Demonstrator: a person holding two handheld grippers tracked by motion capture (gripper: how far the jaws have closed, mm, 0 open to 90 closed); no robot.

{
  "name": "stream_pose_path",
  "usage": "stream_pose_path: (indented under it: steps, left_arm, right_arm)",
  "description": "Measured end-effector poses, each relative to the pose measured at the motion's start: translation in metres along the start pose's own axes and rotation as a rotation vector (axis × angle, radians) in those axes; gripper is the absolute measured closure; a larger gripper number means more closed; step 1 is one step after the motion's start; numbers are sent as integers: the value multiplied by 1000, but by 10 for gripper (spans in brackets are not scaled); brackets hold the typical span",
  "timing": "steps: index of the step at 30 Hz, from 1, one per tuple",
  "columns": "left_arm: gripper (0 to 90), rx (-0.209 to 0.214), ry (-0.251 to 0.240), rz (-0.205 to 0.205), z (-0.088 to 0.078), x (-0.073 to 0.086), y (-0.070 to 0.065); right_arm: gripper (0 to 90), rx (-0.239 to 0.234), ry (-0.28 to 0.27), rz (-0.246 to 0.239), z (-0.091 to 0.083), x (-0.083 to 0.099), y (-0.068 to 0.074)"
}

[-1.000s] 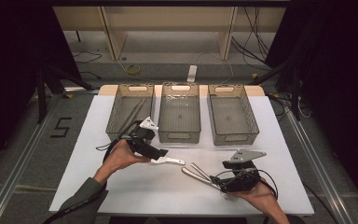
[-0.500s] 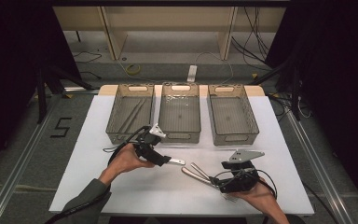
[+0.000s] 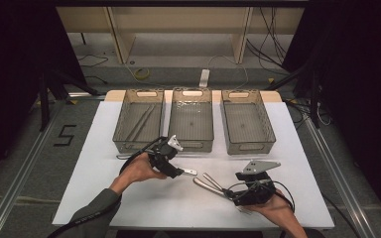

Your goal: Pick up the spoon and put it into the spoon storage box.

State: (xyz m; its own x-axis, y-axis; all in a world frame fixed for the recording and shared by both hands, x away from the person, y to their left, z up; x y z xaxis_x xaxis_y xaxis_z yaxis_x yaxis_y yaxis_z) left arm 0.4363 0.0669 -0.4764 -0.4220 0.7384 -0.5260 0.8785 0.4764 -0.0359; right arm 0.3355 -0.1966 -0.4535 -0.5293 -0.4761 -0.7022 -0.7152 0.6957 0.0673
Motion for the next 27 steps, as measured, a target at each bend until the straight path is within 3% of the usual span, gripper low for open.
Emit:
stream_pose_path:
  steps: [4, 10, 19, 27]
  left_arm:
    - [354, 2, 49, 13, 8, 1, 0]
    - [414, -2, 84, 34, 16, 1, 0]
    - [482, 6, 109, 45, 22, -1, 1]
    - [624, 25, 131, 52, 21, -2, -2]
  right_arm:
    - [269, -3, 5, 0, 1, 0, 0]
    - [269, -2, 6, -1, 1, 0, 1]
    - [269, -6, 8, -1, 1, 1, 1]
    - [269, -5, 8, -2, 1, 1, 1]
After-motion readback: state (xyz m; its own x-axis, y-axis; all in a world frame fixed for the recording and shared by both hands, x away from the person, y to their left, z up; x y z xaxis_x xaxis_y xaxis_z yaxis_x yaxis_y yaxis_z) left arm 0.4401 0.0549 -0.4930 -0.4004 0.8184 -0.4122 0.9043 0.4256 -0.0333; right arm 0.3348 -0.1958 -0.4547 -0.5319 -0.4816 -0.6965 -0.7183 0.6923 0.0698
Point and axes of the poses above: each handheld gripper's, and its own axes: z roughly forward along the jaws, x roughly out of its underside, y roughly to its left, the point moved 3 cm from there along z, roughly forward along the jaws, and after that the axes turned 2 degrees about x, right-handed, at the moved point
